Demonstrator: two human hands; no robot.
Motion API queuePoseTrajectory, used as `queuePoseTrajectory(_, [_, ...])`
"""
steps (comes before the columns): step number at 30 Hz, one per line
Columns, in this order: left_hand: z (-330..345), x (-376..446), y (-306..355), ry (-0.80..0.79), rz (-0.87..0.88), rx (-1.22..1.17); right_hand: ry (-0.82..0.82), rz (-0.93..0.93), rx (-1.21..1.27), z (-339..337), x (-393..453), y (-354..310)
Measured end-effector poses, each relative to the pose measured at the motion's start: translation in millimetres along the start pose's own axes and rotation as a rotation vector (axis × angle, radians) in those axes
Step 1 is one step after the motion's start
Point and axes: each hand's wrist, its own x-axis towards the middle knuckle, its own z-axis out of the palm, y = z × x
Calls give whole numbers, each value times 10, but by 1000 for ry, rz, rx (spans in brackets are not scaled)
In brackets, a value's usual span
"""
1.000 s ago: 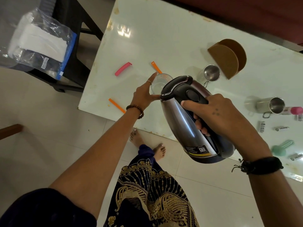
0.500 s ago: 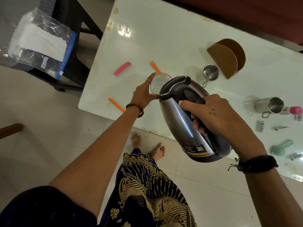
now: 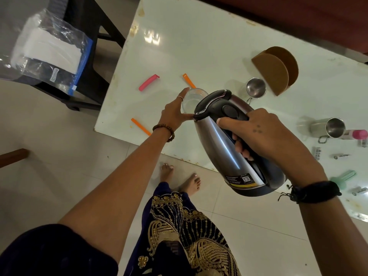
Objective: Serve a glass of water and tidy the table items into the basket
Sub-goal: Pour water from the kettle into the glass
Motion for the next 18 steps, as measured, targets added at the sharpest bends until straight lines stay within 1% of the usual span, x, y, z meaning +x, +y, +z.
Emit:
queuePoseTrajectory(10, [-4,6,20,1,5,-13,4,6,-4,-7,-2,-42])
queuePoseTrajectory(18, [18,6,43,0,-7,42,9,17,26,11,-23,-89])
